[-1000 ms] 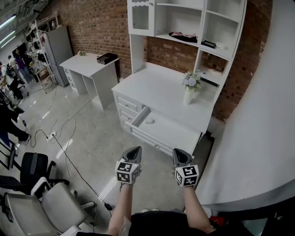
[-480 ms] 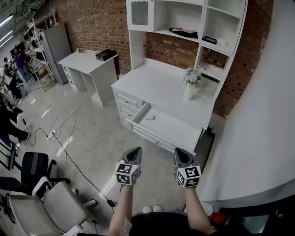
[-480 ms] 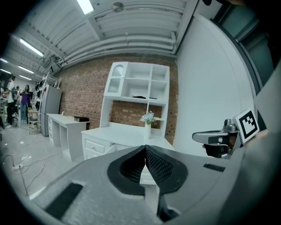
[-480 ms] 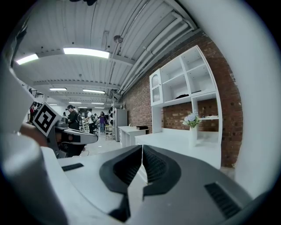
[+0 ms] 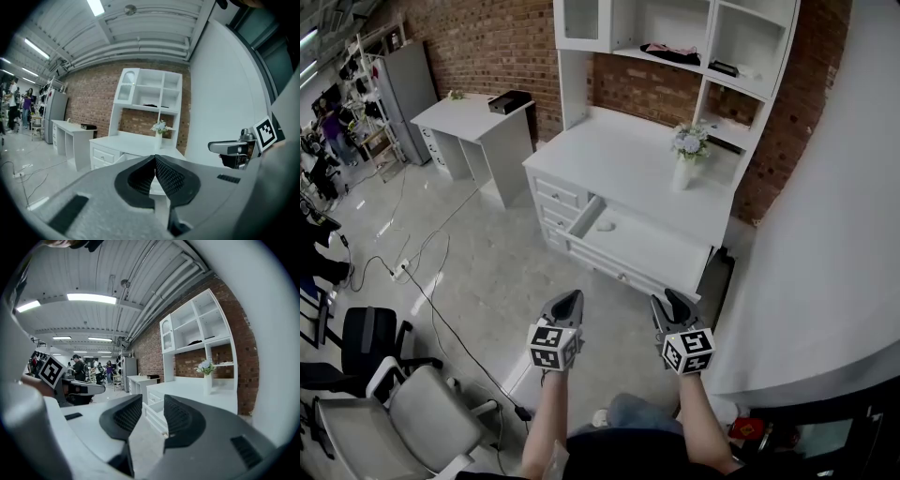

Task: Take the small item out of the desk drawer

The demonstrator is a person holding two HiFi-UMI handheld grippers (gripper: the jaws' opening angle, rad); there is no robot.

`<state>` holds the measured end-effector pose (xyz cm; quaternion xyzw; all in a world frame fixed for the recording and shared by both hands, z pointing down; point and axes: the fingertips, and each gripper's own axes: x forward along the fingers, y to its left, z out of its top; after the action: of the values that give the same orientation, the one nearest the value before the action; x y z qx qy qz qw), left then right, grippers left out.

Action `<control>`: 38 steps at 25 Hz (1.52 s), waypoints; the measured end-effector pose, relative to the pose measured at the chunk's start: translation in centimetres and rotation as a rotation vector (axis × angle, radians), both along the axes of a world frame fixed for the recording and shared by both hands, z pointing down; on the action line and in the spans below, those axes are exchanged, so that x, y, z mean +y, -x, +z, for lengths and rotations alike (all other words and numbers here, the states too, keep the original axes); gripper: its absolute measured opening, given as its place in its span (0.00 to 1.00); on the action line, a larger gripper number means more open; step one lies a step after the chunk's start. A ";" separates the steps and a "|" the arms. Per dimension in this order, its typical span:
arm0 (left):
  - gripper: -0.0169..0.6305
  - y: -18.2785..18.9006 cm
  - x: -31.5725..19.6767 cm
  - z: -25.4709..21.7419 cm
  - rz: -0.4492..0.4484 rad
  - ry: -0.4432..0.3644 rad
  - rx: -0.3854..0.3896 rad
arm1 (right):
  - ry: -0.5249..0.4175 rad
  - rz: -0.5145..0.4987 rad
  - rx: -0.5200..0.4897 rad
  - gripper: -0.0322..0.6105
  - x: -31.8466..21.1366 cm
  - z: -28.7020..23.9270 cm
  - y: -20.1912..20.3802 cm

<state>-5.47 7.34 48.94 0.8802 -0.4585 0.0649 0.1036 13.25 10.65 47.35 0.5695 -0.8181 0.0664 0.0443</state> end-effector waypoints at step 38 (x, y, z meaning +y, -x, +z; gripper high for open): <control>0.04 3.0 -18.9 1.8 -0.079 0.029 -0.016 | 0.033 -0.011 -0.007 0.25 -20.0 2.1 -0.2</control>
<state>-8.47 -11.59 50.79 0.8593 -0.4929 0.0742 0.1150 13.41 -9.34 49.44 0.5638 -0.8203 0.0814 0.0512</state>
